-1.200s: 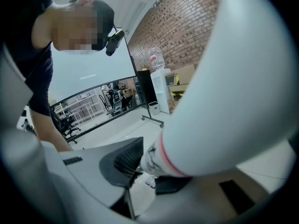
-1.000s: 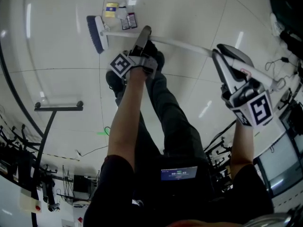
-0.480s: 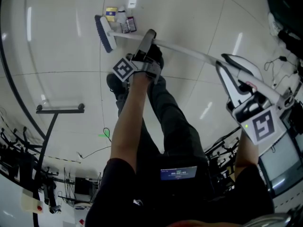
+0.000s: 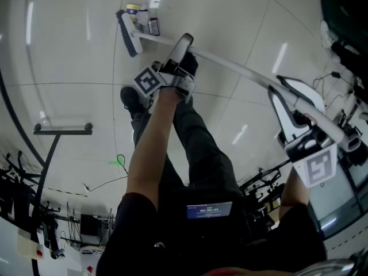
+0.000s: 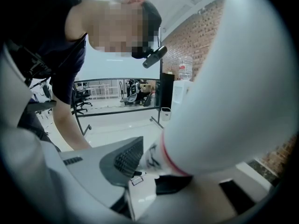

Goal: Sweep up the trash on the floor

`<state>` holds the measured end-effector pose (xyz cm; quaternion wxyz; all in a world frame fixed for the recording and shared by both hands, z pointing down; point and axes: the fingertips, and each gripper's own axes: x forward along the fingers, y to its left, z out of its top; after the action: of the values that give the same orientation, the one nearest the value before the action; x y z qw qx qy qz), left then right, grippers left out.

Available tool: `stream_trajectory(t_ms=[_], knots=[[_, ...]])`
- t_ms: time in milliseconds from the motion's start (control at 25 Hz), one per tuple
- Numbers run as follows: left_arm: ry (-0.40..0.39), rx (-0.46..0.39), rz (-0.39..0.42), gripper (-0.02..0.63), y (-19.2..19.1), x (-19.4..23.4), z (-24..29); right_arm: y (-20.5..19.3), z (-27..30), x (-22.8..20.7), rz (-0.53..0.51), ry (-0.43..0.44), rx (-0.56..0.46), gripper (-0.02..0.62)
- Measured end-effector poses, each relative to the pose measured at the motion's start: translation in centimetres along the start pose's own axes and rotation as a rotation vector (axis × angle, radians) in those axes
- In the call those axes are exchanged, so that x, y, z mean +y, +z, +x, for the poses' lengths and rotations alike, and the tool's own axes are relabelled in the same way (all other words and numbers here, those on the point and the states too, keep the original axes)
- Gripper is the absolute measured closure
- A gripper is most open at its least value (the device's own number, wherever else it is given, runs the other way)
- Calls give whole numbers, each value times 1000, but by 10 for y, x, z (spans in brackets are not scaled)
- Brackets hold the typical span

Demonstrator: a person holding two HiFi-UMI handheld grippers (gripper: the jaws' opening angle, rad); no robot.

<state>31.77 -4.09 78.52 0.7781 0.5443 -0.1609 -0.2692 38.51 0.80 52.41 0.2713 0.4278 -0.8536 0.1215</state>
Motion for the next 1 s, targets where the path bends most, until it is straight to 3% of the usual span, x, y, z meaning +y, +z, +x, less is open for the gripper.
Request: stream_trajectory(t_ms=[600, 1000], knots=[[10, -18, -17, 362, 12, -26, -6, 40, 10, 11, -15, -27, -39, 508], [40, -44, 20, 360, 22, -30, -9, 43, 13, 10, 50, -98, -35, 506]])
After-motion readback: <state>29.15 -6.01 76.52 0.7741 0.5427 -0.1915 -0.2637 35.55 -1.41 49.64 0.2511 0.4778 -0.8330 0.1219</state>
